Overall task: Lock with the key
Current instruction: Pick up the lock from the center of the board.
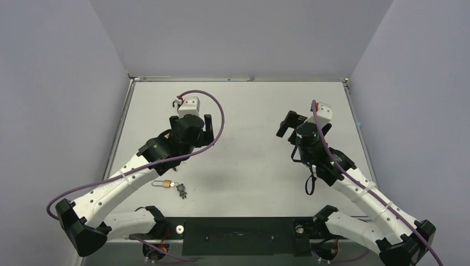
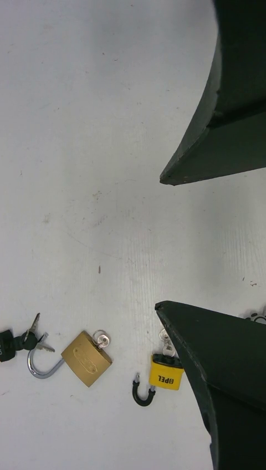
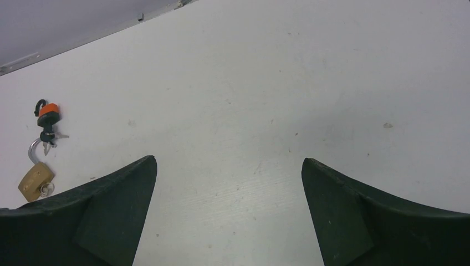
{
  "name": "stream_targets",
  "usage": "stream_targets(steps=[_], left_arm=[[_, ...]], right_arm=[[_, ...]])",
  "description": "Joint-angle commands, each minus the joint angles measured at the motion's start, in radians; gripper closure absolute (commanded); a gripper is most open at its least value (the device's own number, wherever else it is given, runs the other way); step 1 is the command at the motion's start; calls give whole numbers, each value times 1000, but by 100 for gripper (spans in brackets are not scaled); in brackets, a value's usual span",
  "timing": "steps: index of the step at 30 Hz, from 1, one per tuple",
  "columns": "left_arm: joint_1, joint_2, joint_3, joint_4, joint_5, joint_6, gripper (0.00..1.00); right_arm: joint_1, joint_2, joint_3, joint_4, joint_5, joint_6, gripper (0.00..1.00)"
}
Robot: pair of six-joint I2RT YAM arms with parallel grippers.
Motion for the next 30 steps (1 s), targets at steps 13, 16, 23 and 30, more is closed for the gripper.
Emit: stream_targets(steps=[13, 16, 23, 30], left_arm=[[6, 4, 69, -83, -103, -80, 25], [28, 5, 60, -119, -117, -143, 25], [115, 14, -15, -216, -123, -284, 25], [294, -27, -186, -188, 34, -398, 25]], right_arm=[[3, 56, 58, 20, -8, 9, 0], [3, 67, 58, 26, -25, 6, 0], [3, 94, 46, 45, -61, 14, 1], [4, 111, 20, 73, -98, 22, 1]])
